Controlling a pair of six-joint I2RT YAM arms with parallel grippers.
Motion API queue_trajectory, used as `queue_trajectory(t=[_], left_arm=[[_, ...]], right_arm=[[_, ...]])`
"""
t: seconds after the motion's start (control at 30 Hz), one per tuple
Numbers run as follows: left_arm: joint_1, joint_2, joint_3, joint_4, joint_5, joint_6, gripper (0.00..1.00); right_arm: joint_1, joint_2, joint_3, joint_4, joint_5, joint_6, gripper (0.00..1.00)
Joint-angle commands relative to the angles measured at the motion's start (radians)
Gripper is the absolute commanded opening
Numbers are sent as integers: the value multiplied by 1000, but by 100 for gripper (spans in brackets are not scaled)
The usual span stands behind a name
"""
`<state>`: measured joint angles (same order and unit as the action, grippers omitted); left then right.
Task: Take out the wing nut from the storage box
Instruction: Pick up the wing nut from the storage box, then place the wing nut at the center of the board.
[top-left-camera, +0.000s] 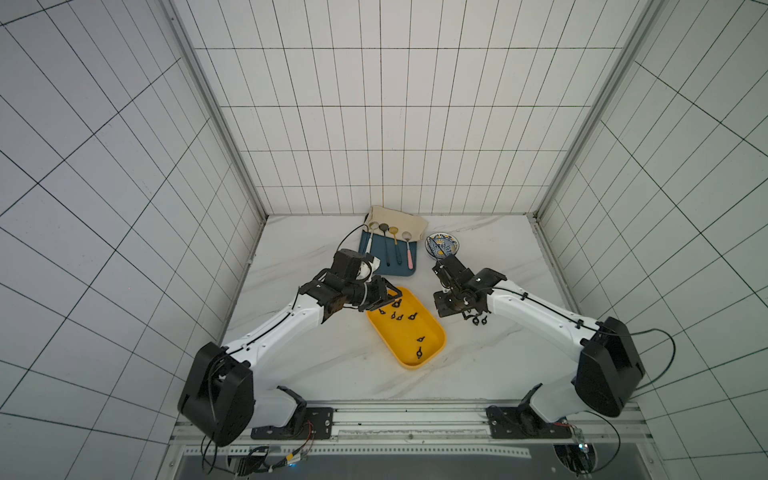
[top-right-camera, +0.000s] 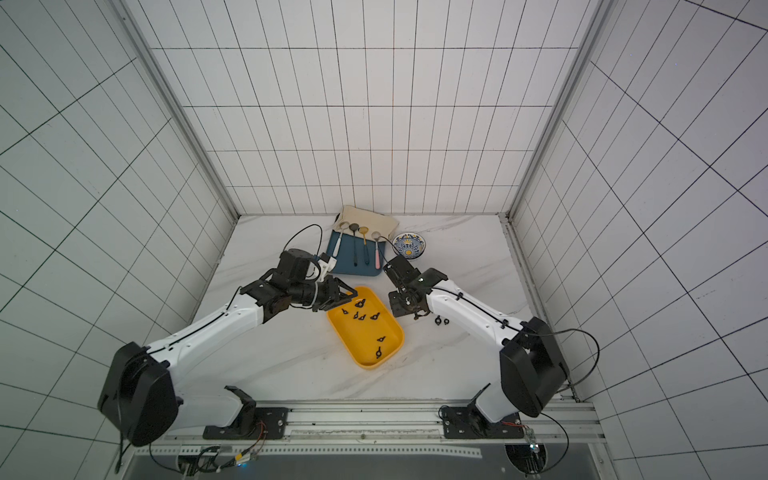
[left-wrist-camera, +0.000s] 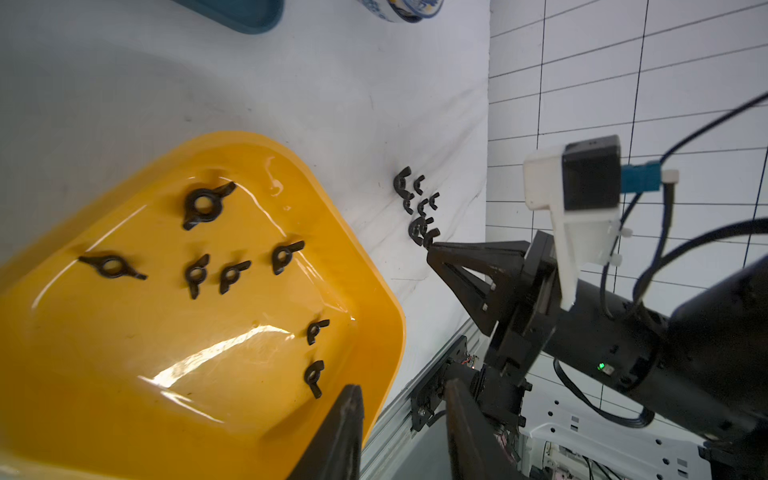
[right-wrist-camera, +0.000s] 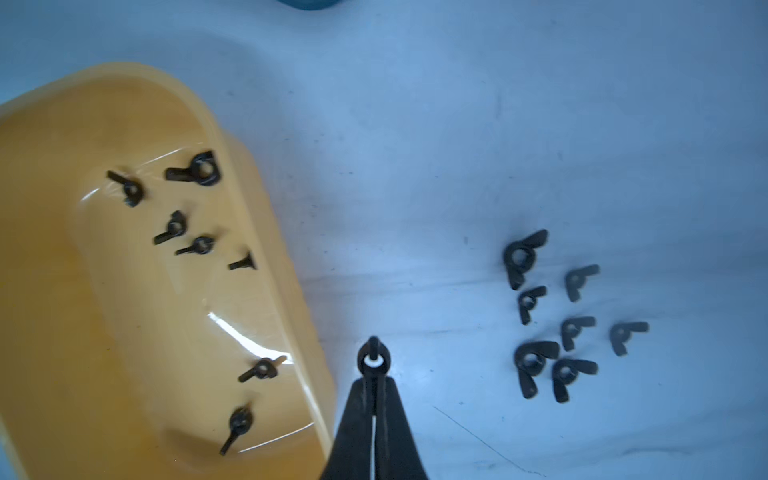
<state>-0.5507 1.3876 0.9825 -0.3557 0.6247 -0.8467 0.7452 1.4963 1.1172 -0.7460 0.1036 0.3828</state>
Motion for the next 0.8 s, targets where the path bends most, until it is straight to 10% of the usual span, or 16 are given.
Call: queue_trajectory(t=[0.0,0.77], left_arm=[[-67,85,62,60,-25,-17,37],[-183,233,73,175,4,-68,37]], right_arm=[[-45,9,-77,-31,44,33,0],[-120,175,-183,78,34,93,0]])
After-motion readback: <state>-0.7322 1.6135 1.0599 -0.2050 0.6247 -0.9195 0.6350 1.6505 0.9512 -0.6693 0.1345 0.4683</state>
